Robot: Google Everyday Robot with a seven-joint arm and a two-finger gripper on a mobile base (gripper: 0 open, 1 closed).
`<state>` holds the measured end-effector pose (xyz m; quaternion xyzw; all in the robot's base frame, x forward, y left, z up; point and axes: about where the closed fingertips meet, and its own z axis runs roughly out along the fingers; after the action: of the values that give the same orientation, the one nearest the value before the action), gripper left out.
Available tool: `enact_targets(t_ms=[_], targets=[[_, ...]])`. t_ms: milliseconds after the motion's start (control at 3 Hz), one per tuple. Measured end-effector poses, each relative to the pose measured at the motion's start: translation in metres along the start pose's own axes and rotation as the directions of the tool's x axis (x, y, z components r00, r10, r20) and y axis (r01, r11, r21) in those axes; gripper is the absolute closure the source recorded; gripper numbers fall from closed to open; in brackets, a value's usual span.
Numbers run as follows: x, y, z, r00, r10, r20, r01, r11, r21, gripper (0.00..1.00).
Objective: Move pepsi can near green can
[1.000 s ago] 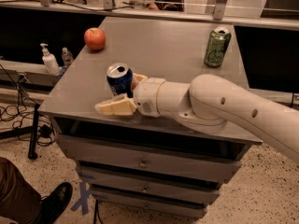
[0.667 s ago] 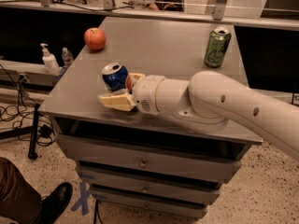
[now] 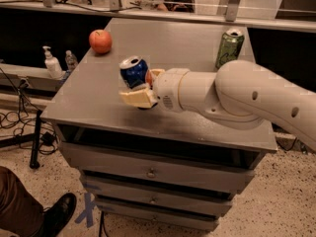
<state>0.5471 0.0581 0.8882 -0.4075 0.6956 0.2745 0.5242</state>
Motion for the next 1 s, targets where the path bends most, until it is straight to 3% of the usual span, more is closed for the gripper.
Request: enact_targets(t_ms=[333,667,1000], targets=[[0.0,-0.001,-0.002,1.0,-0.002,-0.004,0.002,1.0,0.005,1.0],[0.0,-0.001,-0.002,1.0,-0.002,-0.004,0.002,1.0,0.005,1.0],[-0.002,-0.017,-0.018,1.0,0.002,0.028,-0.004,0.9987,0.051,1.0]])
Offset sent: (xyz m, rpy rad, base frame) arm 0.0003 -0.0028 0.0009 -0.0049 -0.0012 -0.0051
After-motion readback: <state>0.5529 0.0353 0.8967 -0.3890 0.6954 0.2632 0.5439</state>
